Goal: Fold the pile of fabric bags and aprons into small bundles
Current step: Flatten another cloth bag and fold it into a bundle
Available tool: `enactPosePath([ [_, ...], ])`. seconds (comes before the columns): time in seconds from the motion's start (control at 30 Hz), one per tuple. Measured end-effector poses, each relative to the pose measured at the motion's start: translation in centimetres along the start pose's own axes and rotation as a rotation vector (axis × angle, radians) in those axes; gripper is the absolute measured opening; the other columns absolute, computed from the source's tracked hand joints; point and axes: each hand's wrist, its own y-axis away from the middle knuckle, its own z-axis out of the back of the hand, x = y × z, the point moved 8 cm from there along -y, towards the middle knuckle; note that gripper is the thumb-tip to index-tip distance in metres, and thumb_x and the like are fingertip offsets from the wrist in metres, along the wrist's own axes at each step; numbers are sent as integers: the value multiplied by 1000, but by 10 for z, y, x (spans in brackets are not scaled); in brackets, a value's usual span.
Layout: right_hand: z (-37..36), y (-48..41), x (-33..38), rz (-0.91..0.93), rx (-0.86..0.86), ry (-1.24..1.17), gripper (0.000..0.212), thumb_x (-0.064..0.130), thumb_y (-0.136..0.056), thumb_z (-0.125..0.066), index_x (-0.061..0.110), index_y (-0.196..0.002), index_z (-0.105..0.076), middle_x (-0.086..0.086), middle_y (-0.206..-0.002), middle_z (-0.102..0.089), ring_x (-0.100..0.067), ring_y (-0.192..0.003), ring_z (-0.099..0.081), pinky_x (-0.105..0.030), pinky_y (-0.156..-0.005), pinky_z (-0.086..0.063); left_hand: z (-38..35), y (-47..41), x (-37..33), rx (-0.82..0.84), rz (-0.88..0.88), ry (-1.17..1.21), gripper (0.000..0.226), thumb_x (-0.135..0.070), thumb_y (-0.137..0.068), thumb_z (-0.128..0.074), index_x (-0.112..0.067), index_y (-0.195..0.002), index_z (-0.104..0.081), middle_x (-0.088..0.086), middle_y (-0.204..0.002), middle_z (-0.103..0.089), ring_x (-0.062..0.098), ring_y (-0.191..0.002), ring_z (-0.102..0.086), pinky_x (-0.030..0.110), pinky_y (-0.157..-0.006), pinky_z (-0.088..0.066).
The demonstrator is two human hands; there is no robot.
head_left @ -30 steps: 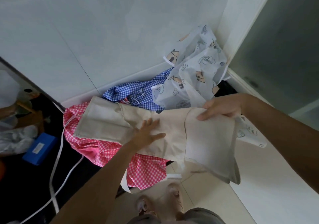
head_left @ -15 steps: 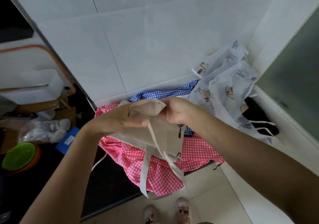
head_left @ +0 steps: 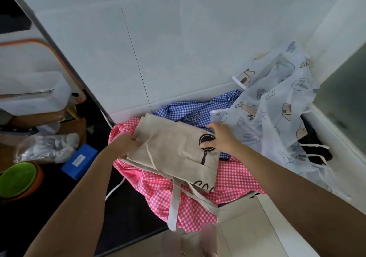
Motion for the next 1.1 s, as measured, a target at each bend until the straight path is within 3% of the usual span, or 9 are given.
enactPosePath([
  [0.2,0,32,15,346,-274,104,70,44,-78,-68,8,-134,-47,-9,-140,-43,-22,-133,-34,-34,-114,-27,14,-10,12,-65,64,-15,31,-6,-89,-58,-8,-58,-53,5,-61,-47,15,-57,-42,21,-49,-32],
  [0.4,-21,50,3,473,-218,205,67,58,-88,-43,22,-144,-36,-3,-157,-22,-22,-145,-18,-40,-113,-24,-5,-6,24,-55,42,-65,34,-28,-88,-66,3,-102,-65,9,-94,-60,22,-88,-54,25,-73,-39],
  [0.5,-46,66,18,578,-154,366,70,63,-89,-34,27,-148,-26,-3,-159,-11,-24,-147,-2,-45,-116,-6,-6,2,26,-209,22,-16,29,-26,-88,-65,3,-93,-65,10,-88,-63,30,-88,-58,31,-67,-43],
  [0.57,-71,69,14,500,16,383,83,70,-84,-37,35,-151,-4,-3,-159,11,-27,-145,19,-50,-115,6,-5,11,28,-303,37,63,27,-26,-87,-64,0,-88,-63,10,-81,-62,33,-87,-60,32,-64,-44],
  [0.67,-90,60,-4,271,157,376,100,70,-76,-53,42,-148,11,-8,-154,29,-34,-139,31,-60,-112,5,-8,16,27,-353,23,139,69,-59,-83,-59,3,-113,-57,18,-106,-64,38,-102,-60,42,-82,-49],
  [0.77,-85,54,-3,197,122,159,101,61,-73,-67,39,-151,-7,-9,-157,22,-35,-141,25,-58,-113,-2,-15,20,24,-291,40,138,74,-52,-84,-64,-2,-135,-43,19,-126,-54,38,-114,-53,41,-91,-46],
  [0.87,-53,55,-1,154,-192,-277,69,39,-77,-75,24,-137,-47,-8,-156,-18,-27,-146,-7,-43,-116,-15,-9,26,26,-367,-35,279,70,-57,-74,-70,-6,-120,-53,5,-105,-64,20,-87,-61,23,-63,-44],
  [1.0,-44,61,-50,-196,-482,-727,29,28,-75,-76,12,-96,-62,0,-96,-63,-13,-89,-63,-38,-77,-55,1,45,22,-530,-68,320,80,-55,-77,-69,-8,-134,-40,9,-125,-50,27,-114,-51,37,-88,-48],
  [1.1,-67,61,-60,-336,-297,-919,41,34,-81,-68,0,-67,-50,-5,-62,-50,-14,-55,-46,-28,-56,-36,1,65,-8,-666,-290,47,79,-55,-73,-73,-12,-133,-44,8,-131,-46,26,-123,-41,45,-105,-37],
])
